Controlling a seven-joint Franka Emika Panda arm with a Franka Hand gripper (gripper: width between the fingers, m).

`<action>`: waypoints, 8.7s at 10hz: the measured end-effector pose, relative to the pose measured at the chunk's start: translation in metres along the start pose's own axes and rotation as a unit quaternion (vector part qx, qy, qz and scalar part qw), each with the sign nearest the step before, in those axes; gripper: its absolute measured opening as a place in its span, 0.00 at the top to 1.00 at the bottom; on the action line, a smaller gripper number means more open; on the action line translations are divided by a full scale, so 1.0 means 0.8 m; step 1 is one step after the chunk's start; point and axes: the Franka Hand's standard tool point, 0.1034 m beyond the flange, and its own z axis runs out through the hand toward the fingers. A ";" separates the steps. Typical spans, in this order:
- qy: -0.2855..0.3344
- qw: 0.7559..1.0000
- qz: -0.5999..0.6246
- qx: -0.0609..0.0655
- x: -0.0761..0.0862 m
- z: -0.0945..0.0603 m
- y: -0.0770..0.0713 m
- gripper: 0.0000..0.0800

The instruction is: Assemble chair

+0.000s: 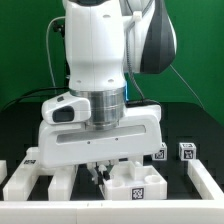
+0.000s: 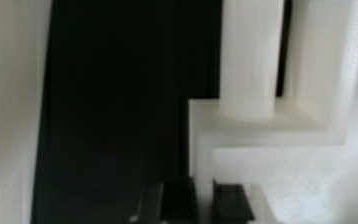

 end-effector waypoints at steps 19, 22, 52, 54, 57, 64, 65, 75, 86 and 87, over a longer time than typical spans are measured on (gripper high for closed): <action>0.016 0.998 0.062 0.001 0.043 0.001 -0.051 0.21; 0.016 0.998 0.062 0.001 0.043 0.001 -0.051 0.19; -0.448 0.893 0.045 0.029 -0.119 -0.018 -0.083 0.19; -0.449 0.892 0.048 0.026 -0.121 -0.017 -0.084 0.19; -0.461 0.885 0.070 0.009 -0.134 -0.001 -0.095 0.19; -0.464 0.883 0.069 0.010 -0.145 0.009 -0.095 0.45; -0.464 0.883 0.069 0.010 -0.145 0.009 -0.095 0.64; -0.446 0.893 0.050 0.017 -0.107 -0.053 -0.099 0.64; -0.092 0.996 0.021 0.002 -0.011 -0.129 -0.113 0.64; -0.056 0.998 0.008 -0.007 0.011 -0.142 -0.125 0.64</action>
Offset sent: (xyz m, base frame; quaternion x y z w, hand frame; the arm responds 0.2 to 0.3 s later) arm 0.0197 0.0135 -0.0054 -0.0061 0.0074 0.0507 0.9987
